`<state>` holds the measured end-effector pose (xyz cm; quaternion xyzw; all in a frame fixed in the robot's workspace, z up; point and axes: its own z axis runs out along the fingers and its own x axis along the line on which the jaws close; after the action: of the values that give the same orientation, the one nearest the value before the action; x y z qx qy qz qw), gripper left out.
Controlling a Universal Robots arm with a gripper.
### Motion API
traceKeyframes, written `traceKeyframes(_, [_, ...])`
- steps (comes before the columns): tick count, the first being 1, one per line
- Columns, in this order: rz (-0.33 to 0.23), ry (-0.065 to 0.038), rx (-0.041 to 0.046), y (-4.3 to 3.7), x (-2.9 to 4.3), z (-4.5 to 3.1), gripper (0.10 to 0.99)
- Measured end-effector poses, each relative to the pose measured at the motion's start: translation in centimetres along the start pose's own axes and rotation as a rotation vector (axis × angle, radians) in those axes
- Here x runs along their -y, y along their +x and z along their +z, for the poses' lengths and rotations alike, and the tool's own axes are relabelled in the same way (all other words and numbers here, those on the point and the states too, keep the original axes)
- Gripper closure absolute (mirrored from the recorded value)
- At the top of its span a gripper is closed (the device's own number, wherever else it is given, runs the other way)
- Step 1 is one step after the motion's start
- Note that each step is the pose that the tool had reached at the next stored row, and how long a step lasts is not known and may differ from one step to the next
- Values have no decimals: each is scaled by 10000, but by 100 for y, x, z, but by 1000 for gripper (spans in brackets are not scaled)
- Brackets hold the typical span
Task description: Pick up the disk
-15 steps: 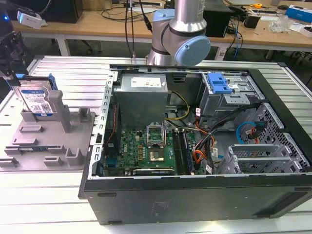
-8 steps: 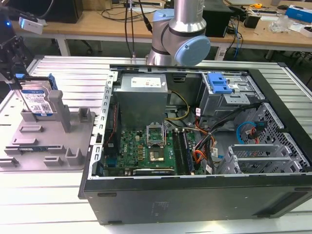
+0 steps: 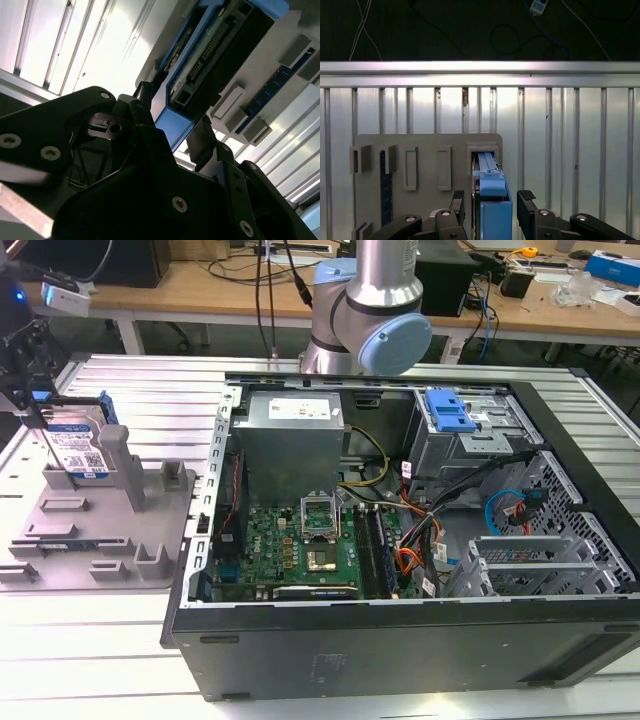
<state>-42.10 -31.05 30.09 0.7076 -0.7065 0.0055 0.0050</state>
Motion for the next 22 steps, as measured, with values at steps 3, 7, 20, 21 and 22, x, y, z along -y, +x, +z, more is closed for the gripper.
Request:
traceKeyframes(3, [0, -2, 0, 0, 0, 10, 545])
traceKeyframes(7, [0, -1, 0, 0, 0, 13, 631])
traceKeyframes(20, [0, -1, 0, 10, 36, 16, 631])
traceKeyframes(21, [-1, -1, 0, 10, 37, 16, 631])
traceKeyframes(22, [0, 0, 0, 10, 36, 17, 631])
